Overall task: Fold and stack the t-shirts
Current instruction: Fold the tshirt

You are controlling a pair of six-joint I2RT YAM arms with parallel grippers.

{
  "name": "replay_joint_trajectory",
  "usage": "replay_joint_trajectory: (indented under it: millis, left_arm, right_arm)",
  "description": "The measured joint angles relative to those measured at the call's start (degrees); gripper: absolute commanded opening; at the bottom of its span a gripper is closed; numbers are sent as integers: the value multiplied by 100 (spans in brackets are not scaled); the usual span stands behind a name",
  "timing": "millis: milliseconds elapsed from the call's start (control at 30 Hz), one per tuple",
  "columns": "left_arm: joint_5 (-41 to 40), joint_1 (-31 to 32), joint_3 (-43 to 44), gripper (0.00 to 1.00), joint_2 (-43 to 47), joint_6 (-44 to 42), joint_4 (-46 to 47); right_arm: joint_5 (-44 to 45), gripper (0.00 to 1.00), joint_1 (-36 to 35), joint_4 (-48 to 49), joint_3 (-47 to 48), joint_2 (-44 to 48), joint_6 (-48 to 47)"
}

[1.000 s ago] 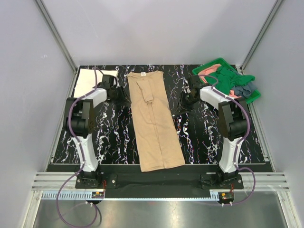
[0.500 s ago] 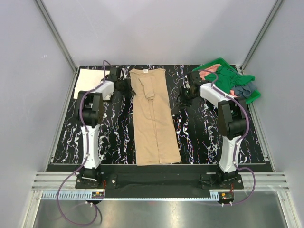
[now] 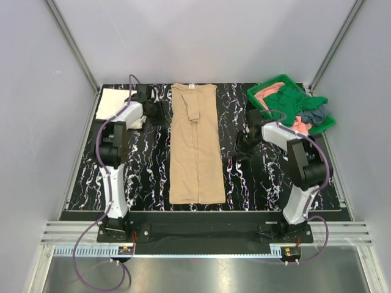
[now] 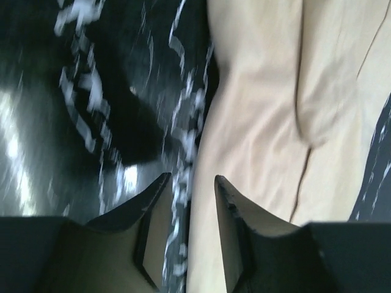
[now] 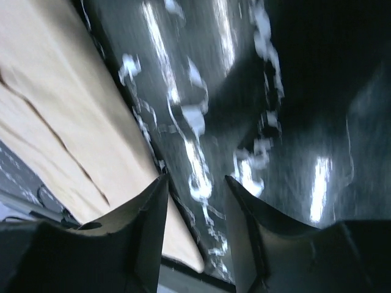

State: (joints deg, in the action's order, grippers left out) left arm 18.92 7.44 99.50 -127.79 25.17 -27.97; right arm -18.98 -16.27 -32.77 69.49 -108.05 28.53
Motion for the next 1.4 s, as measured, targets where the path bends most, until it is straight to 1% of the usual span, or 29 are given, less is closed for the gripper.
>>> replay_joint_trajectory:
  millis: [67, 133, 200, 300, 400, 467, 533, 700, 800, 900, 1100, 1200, 1233, 1400]
  left_arm:
    - [-52, 9, -431, 40, 476, -96, -177]
    - [-79, 42, -1091, 44, 1106, -190, -256]
    - [-157, 201, -1818, 45, 1834, -260, -391]
    - [-267, 719, -2898, 47, 2889, -269, -428]
    - [-297, 1458, -4054, 49, 3891, -155, -345]
    - [-308, 1851, -4664, 50, 4354, -26, -382]
    - [-339, 2050, -5211, 50, 4701, 125, -378]
    - [-435, 2138, -6269, 53, 5475, 522, -262]
    - [-437, 2142, -6666, 52, 5906, 780, -142]
    - [-431, 2210, -6837, 51, 6039, 957, 26]
    - [-474, 2566, -7320, 47, 6408, 1384, 234]
    - [-529, 2702, -7495, 45, 6645, 1604, 289]
    - [-557, 2719, -7538, 43, 6706, 1683, 304]
    - [-619, 2747, -7611, 34, 6782, 1884, 328]
  right_arm:
    - [9, 49, -11, -2, -450, 450, 109]
    - [9, 50, -57, -11, -822, 894, 229]
    - [26, 52, -271, 35, -1237, 1394, 446]
    - [66, 53, -837, 101, -1679, 1832, 796]
    - [116, 53, -1534, 234, -2208, 2153, 1248]
    - [166, 52, -1801, 317, -2581, 2363, 1550]
    - [225, 53, -1910, 323, -2857, 2529, 1801]
    - [339, 52, -2175, 549, -3045, 2658, 2168]
    - [341, 50, -2345, 743, -3075, 2660, 2304]
    - [358, 48, -2426, 859, -3169, 2662, 2424]
    - [400, 45, -2490, 1001, -3460, 2826, 2660]
    - [452, 41, -2511, 1047, -3552, 2927, 2741]
    - [461, 38, -2511, 1056, -3569, 2935, 2758]
    - [498, 32, -2529, 1102, -3611, 2938, 2809]
